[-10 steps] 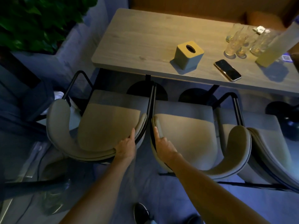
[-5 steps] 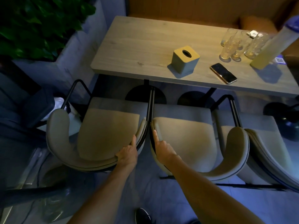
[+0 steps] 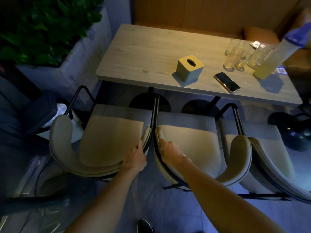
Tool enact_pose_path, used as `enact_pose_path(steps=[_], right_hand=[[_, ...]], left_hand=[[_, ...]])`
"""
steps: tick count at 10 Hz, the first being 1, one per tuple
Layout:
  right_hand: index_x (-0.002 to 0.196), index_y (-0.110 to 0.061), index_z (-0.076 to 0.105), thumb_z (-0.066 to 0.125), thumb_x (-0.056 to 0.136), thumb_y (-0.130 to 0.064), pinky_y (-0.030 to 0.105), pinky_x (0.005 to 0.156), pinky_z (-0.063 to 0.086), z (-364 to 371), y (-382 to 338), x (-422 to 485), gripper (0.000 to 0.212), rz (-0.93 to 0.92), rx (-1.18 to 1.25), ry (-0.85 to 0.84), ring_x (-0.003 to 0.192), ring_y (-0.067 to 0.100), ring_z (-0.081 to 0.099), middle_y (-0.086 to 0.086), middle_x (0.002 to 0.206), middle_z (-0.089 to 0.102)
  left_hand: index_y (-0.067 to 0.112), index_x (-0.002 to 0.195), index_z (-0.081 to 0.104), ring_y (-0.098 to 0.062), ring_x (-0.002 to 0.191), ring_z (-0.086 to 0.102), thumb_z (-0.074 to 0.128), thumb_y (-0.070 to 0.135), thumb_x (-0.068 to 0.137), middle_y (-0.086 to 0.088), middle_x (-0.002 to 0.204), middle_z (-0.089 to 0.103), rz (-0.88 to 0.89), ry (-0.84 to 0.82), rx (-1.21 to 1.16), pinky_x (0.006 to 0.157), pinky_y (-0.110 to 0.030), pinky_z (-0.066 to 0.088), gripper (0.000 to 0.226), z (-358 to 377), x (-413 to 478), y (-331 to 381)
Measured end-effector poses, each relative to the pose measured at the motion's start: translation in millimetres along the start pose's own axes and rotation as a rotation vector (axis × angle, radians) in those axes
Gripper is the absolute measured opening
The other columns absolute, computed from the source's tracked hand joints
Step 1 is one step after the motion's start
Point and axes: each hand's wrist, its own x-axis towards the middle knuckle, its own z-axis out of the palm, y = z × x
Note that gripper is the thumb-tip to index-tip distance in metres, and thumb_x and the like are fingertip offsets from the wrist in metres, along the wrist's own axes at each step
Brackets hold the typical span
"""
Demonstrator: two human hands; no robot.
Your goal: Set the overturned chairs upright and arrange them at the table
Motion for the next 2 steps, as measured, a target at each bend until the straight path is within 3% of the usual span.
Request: enact_pose_path(steps=[1, 2], right_hand=[[0.133, -0.01, 0.046, 0.052, 0.093, -0.011, 0.044, 0.081, 0.055, -26.6, -12.7, -5.7, 0.041, -0.019, 0.057, 0.039, 0.096, 0.039, 0.065, 0.02, 0.108, 0.064], [0.118, -0.006, 0.06, 0.051, 0.095, -0.013, 0.041, 0.081, 0.052, -48.2, -19.3, -8.3, 0.025, -0.055, 0.127, 0.086, 0.098, 0.037, 0.064, 0.019, 0.106, 0.066]], left_hand=[[0.026, 0.155, 0.015, -0.033, 0.112, 0.057, 0.044, 0.033, 0.101, -0.014, 0.126, 0.055, 0.091, 0.137, -0.007, 0.087, -0.04, 0.046, 0.062, -32.5, -8.4, 23.9], [0.02, 0.145, 0.037, -0.035, 0.112, 0.055, 0.044, 0.031, 0.101, -0.015, 0.125, 0.054, 0.144, 0.202, -0.111, 0.088, -0.041, 0.044, 0.046, -52.6, -1.1, 41.2]])
